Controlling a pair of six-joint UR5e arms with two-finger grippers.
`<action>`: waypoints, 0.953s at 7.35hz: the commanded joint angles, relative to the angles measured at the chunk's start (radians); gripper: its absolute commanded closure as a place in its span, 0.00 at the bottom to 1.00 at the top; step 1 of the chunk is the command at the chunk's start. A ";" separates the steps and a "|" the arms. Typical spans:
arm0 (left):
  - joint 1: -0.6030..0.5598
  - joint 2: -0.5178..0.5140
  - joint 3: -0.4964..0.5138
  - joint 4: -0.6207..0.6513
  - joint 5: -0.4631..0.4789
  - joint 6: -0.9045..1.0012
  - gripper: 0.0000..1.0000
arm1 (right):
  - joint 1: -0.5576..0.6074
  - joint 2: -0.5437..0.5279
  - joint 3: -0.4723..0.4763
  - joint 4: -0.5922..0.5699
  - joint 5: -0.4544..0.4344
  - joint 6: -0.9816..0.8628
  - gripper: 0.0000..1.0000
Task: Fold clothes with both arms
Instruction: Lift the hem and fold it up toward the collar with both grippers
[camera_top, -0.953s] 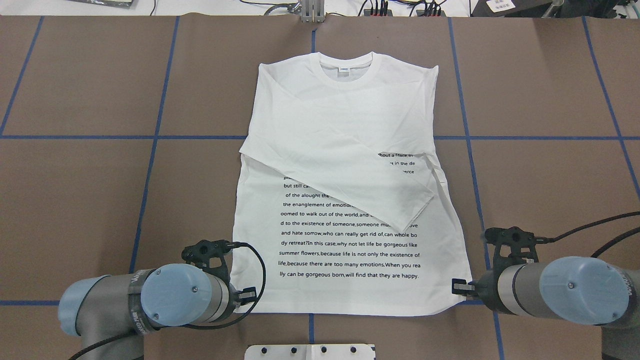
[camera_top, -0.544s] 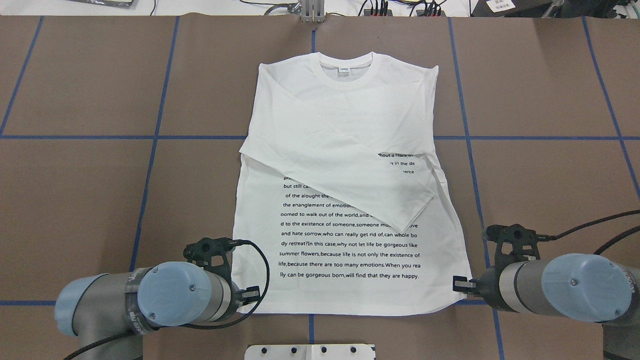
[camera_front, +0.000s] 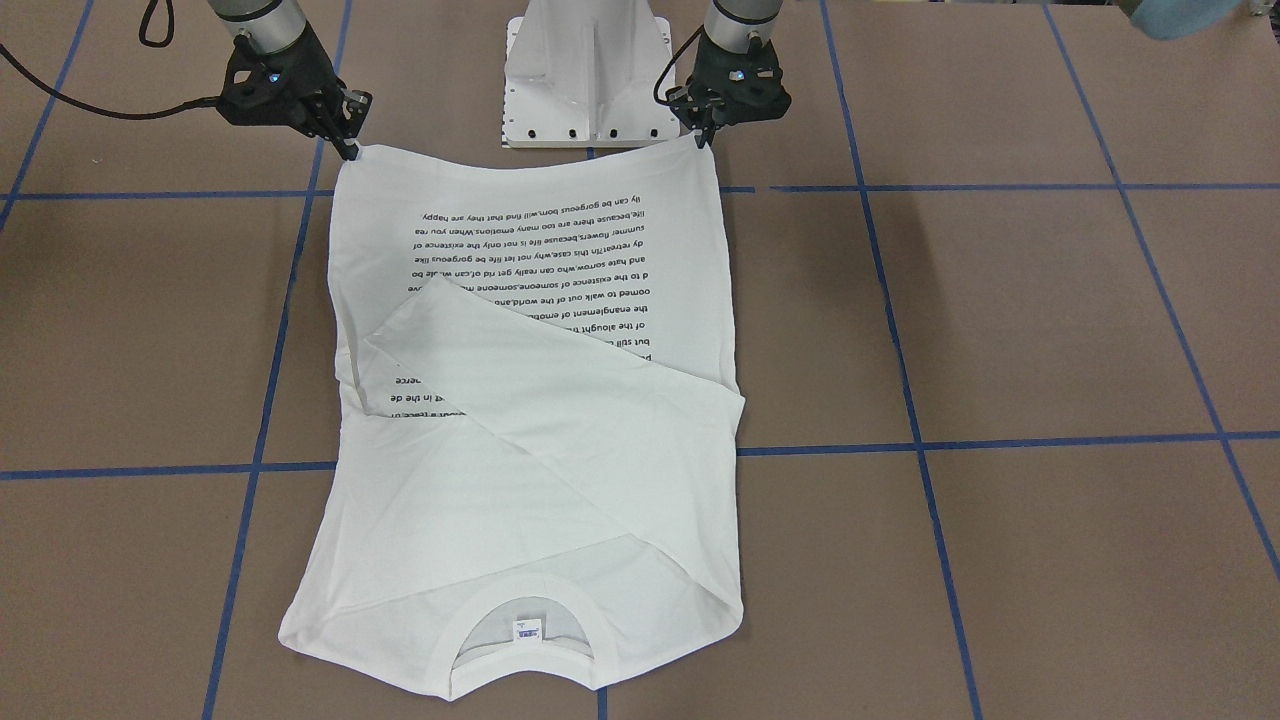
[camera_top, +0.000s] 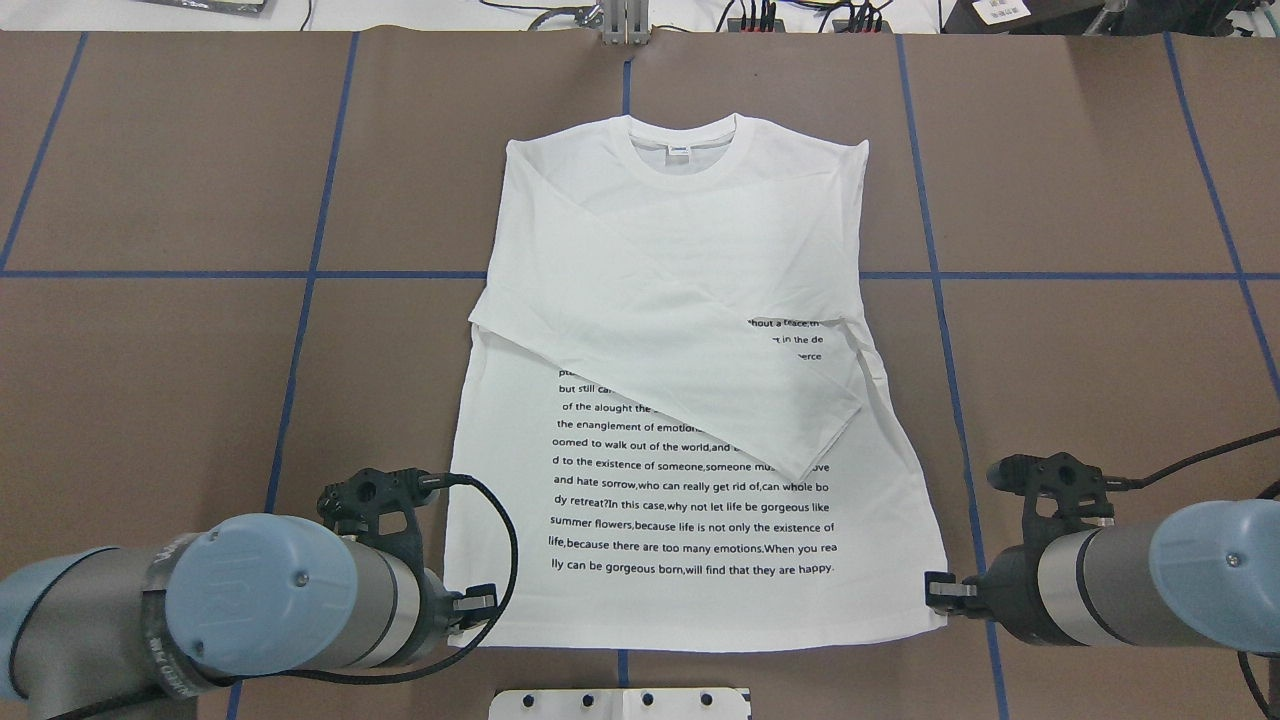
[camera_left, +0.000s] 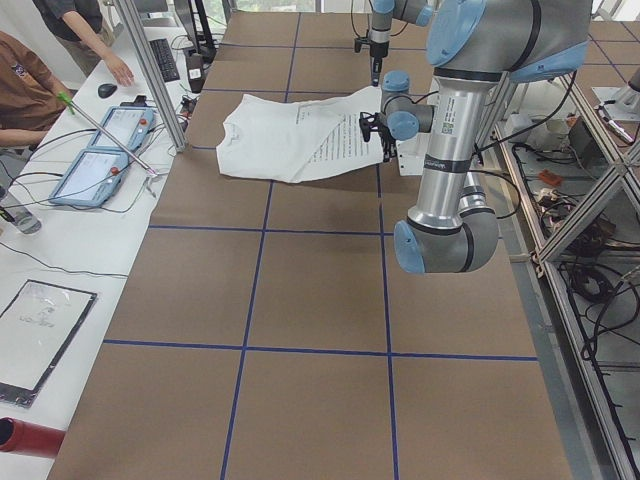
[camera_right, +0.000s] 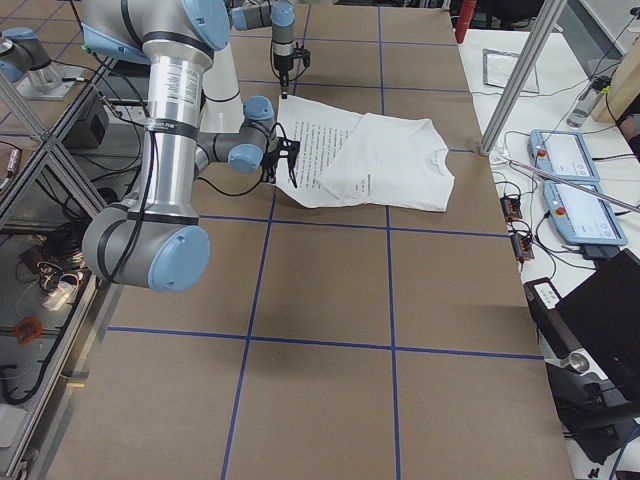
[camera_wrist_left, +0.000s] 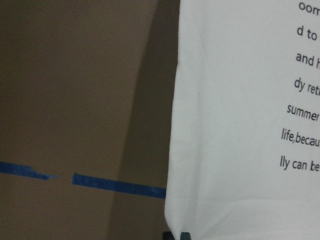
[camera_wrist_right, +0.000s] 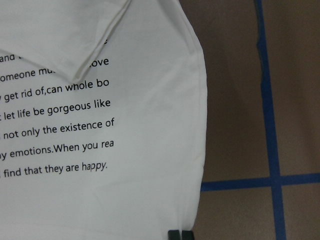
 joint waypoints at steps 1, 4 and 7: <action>0.029 -0.004 -0.117 0.123 -0.028 -0.002 1.00 | 0.009 -0.022 0.046 0.002 0.180 0.000 1.00; 0.118 -0.007 -0.194 0.221 -0.031 -0.063 1.00 | 0.024 -0.032 0.068 0.003 0.305 -0.001 1.00; 0.106 -0.015 -0.178 0.214 -0.028 -0.050 1.00 | 0.094 -0.009 0.051 0.005 0.301 -0.012 1.00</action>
